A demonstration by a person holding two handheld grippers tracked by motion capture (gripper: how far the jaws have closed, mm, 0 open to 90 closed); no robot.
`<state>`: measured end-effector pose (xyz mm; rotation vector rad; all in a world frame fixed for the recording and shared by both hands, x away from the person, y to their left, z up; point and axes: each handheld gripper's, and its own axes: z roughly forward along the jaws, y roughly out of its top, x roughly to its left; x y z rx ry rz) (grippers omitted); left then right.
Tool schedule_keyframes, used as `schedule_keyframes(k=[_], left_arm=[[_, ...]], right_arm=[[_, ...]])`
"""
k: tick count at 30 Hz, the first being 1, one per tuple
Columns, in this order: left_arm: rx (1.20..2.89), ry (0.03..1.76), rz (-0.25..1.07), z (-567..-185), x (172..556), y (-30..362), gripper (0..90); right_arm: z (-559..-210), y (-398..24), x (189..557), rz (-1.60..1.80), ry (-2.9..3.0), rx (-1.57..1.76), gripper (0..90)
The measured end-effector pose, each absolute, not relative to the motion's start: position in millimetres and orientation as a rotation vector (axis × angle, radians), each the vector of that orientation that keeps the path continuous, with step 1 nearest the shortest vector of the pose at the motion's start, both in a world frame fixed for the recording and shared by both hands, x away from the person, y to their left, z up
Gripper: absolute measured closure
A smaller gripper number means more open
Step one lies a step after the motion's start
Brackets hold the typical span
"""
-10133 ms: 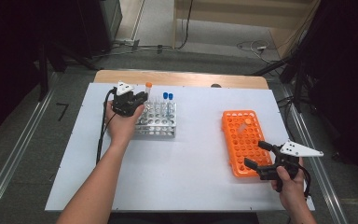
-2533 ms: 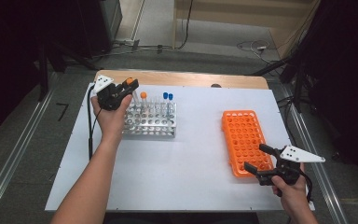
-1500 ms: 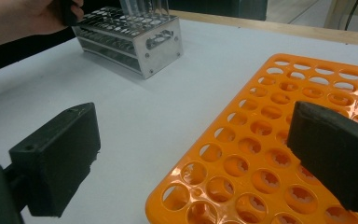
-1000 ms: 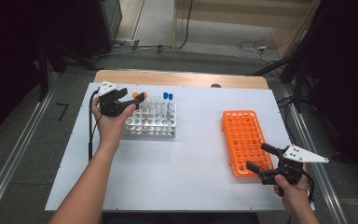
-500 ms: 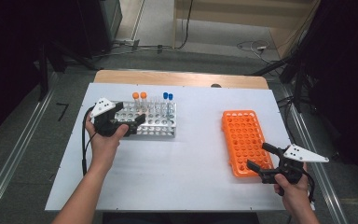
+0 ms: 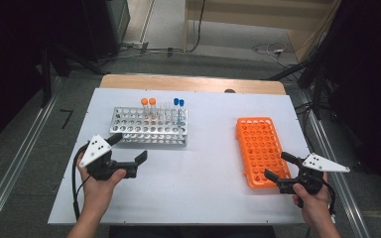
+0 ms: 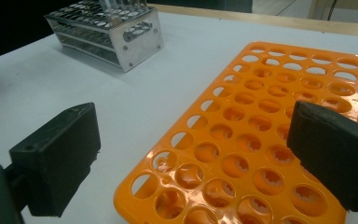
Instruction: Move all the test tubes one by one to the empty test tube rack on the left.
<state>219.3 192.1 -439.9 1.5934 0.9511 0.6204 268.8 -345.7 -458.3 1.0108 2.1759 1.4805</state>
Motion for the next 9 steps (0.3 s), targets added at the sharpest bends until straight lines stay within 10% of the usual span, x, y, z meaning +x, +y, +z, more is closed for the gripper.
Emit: schedule_keyframes(k=[9], left_arm=[[1.605, 0.937, 0.614, -446, 196, 196, 0.0]], right_arm=[[-461, -347, 269, 1.467, 2.178, 1.016, 1.2]])
